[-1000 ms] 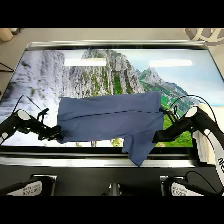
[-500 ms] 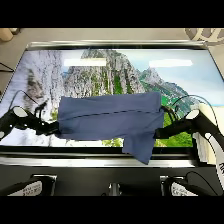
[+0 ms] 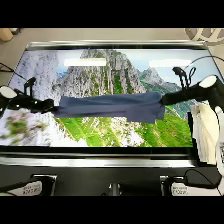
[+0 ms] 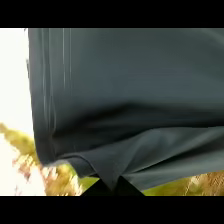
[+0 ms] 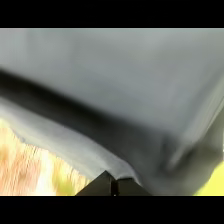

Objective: Fold the shirts.

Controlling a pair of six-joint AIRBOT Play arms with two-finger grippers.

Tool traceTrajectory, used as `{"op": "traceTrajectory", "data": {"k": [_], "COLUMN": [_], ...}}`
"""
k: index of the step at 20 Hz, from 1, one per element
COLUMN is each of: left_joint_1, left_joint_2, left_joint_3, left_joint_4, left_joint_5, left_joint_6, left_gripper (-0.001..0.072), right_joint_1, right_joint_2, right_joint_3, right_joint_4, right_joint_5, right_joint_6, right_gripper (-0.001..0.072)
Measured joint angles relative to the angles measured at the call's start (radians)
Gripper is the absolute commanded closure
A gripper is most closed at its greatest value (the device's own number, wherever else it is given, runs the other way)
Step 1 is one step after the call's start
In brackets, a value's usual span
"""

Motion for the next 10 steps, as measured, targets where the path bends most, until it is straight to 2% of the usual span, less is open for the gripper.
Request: {"op": "traceTrajectory", "data": {"k": [7, 8, 9, 10], "left_joint_1": [-0.002, -0.003, -0.005, -0.007], "left_joint_2": [-0.304, -0.331, -0.354, -0.374], "left_joint_3": [0.274, 0.29, 0.302, 0.311], "left_joint_4": [-0.074, -0.079, -0.083, -0.085], "left_joint_5": [0.011, 0.008, 0.004, -0.008], "left_joint_6": [-0.063, -0.071, -0.078, -0.085], "left_gripper": [0.067, 0.0513, 0.0172, 0.0028], "right_joint_1": [0.068, 0.07, 0.073, 0.075], "right_joint_2": [-0.253, -0.276, -0.294, -0.305], "right_joint_3": [0.185, 0.191, 0.196, 0.2], "right_joint_4": [0.05, 0.047, 0.035, 0.03], "right_joint_5": [-0.169, -0.182, -0.185, -0.185], "right_joint_6": [0.06, 0.065, 0.074, 0.077], "right_gripper": [0.0687, 0.0663, 0.0405, 0.0033]}}
